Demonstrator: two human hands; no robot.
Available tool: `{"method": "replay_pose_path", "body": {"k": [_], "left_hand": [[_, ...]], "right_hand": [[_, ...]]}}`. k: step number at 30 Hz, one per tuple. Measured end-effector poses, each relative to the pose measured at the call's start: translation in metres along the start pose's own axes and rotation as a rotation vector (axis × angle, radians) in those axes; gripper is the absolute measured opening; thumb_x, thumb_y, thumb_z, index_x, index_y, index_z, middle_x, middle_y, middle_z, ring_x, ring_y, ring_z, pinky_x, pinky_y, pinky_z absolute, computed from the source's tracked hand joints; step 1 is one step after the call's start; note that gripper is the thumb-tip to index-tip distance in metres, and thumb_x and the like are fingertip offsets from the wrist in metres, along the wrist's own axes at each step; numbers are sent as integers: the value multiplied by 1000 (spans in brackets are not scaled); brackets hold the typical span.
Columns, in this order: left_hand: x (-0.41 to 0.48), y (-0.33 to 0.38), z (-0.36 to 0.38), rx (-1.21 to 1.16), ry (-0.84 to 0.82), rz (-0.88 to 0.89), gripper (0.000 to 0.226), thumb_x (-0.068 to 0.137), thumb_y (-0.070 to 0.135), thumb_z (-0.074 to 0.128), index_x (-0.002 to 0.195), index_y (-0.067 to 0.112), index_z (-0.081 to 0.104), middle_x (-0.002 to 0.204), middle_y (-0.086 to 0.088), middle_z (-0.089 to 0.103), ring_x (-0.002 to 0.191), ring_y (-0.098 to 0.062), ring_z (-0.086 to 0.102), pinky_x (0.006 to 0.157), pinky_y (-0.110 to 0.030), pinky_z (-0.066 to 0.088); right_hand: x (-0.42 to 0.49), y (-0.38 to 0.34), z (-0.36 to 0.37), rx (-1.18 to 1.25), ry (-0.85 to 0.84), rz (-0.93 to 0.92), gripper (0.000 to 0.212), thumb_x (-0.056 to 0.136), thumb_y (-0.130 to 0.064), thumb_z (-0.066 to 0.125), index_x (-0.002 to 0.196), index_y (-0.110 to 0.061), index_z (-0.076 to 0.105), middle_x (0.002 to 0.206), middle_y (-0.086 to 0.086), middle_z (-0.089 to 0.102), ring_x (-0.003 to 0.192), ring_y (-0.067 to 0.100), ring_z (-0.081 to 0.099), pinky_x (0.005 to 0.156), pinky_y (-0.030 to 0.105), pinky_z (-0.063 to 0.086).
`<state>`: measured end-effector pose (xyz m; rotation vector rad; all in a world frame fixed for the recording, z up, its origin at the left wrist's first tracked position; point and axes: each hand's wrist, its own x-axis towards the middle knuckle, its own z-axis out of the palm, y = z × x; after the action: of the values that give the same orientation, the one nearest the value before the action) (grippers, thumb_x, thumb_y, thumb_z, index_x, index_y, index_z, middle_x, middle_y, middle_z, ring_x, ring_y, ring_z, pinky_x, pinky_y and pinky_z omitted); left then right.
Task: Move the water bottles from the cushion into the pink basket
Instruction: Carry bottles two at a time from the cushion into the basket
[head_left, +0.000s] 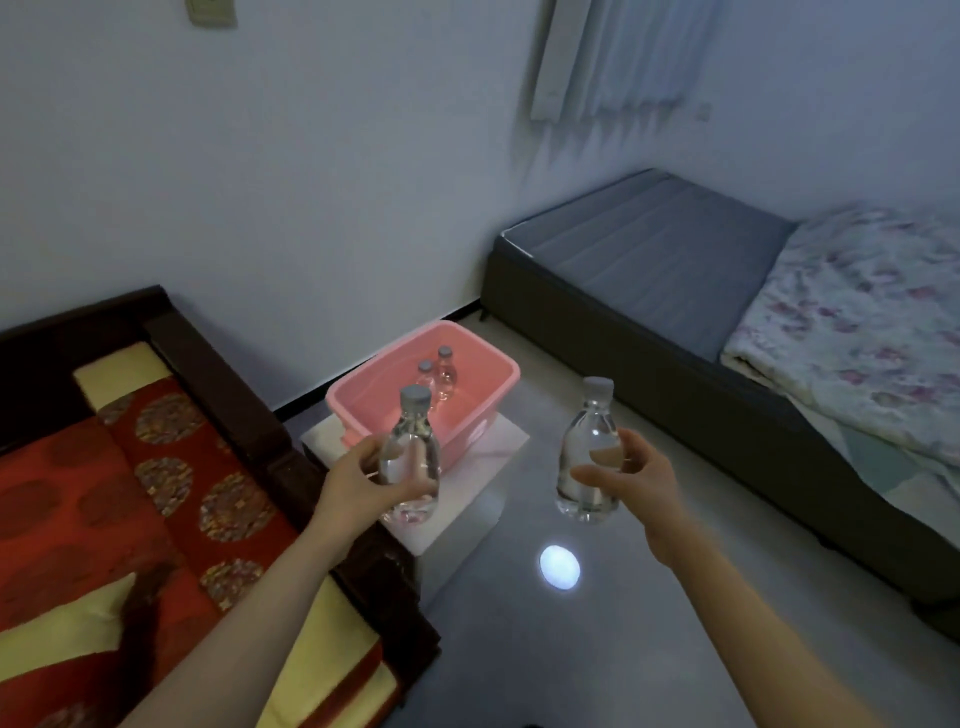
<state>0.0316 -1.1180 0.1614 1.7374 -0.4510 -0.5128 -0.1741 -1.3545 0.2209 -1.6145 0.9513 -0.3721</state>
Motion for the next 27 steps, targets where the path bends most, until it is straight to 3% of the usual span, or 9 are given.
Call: {"method": "replay_pose_path", "body": {"k": [4,7,12,16,20,22,25,27], "left_hand": [[30,13,53,-47,73,-39,65,48,31,93,107,21,67,106,-4,71,101,-21,65,90,-38,51],[53,17,83,-63,144,-73,64,55,18,92,113,20,66,106,0,71,101,-18,66,85,-32,53],[93,14,101,-49,225,-129,68,53,19,92,116,17,64,106,1,71,99,-17,66,79,-26,51],[127,2,93,-24,316,-149,67,55,17,91,115,13,63,109,-3,70,101,-20,66,73,-23,55],[171,-11,80,12,397,-164,65,55,16,92,113,13,62,112,-7,67,105,-25,63,91,-42,52],[198,-15,72,28,435,-182,68,56,14,91,114,13,58,113,-6,65,100,-25,64,87,-40,53],[235,-25,68,57,510,-231,76,50,18,92,114,15,49,109,-2,61,93,-17,60,74,-25,52],[252,-31,71,44,531,-257,78,46,27,86,111,19,45,103,4,57,88,-12,58,74,-26,48]], "right_hand": [[69,-13,-38,-2,-110,-19,67,62,-17,87,121,-26,57,107,3,61,99,23,61,77,32,52],[113,-20,-54,-25,-167,-47,59,62,-14,86,111,-32,57,102,-3,62,95,18,61,79,33,53],[184,-24,-52,-16,-229,-44,67,60,-11,87,118,-25,57,103,0,63,93,18,62,78,34,55],[238,-27,-28,-20,-301,-59,58,59,-11,87,103,-34,58,101,-2,63,89,15,63,65,26,52],[297,-36,11,-66,-389,-64,60,61,-10,86,108,-31,56,104,-4,62,90,12,63,66,26,53],[329,-43,37,-94,-411,-72,63,60,-7,86,113,-25,55,103,-2,64,87,12,64,67,27,54],[374,-47,76,-130,-441,-84,65,56,-3,87,110,-24,56,100,-1,67,85,12,66,68,28,54],[395,-42,98,-158,-465,-72,66,56,-4,86,110,-25,54,100,-3,66,85,11,66,65,24,52]]}}
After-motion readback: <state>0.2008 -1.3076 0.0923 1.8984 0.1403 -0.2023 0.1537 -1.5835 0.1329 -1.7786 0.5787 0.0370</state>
